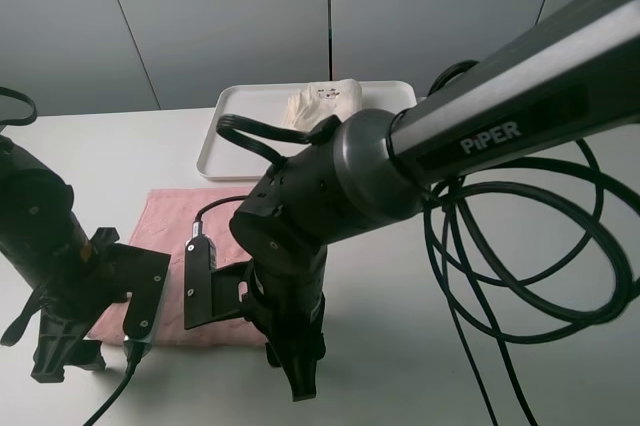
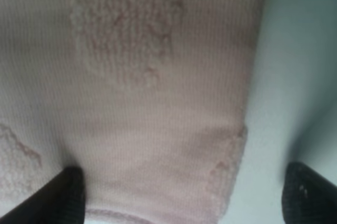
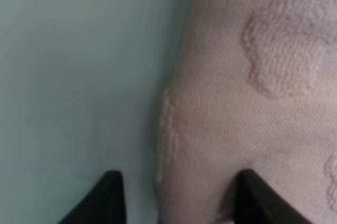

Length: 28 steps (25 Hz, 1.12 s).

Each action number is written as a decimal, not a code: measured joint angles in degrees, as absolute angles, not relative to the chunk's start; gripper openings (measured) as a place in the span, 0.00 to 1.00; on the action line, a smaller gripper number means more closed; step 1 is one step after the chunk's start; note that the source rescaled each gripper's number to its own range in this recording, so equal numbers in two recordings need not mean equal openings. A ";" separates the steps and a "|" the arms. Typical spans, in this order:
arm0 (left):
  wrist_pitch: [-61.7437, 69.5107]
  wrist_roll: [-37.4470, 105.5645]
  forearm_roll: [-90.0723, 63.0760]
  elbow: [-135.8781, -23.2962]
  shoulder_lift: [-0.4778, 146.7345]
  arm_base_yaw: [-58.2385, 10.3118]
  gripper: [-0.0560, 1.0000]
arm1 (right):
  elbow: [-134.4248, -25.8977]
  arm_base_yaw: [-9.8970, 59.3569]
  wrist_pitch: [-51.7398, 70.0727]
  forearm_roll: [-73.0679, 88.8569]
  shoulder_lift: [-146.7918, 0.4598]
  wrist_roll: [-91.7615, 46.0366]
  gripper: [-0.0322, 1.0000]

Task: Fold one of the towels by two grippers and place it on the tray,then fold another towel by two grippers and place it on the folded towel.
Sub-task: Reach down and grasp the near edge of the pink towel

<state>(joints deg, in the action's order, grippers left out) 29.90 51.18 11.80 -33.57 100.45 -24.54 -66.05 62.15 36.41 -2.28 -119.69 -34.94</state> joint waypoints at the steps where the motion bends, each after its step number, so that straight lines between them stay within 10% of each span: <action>1: 29.90 51.18 11.80 -33.57 100.45 -24.54 0.98 | -66.05 62.15 36.28 -2.37 -119.69 -34.94 0.40; 6: 29.90 51.04 11.80 -33.57 100.45 -24.54 0.98 | -66.05 62.15 34.20 -3.39 -119.88 -33.55 0.05; 22: 25.77 48.26 13.70 -31.18 100.11 -24.54 0.97 | -66.05 62.15 34.11 -3.62 -119.93 -32.11 0.03; 25: 25.51 45.51 14.21 -31.08 100.06 -24.54 0.84 | -66.05 62.15 34.11 -3.62 -119.93 -31.86 0.03; 28: 24.80 44.30 14.40 -31.08 100.06 -24.54 0.48 | -66.05 62.15 34.11 -3.62 -119.93 -30.49 0.03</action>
<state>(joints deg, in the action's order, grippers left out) 24.80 44.30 14.40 -31.08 100.06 -24.54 -66.05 62.15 34.11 -3.62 -119.93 -30.49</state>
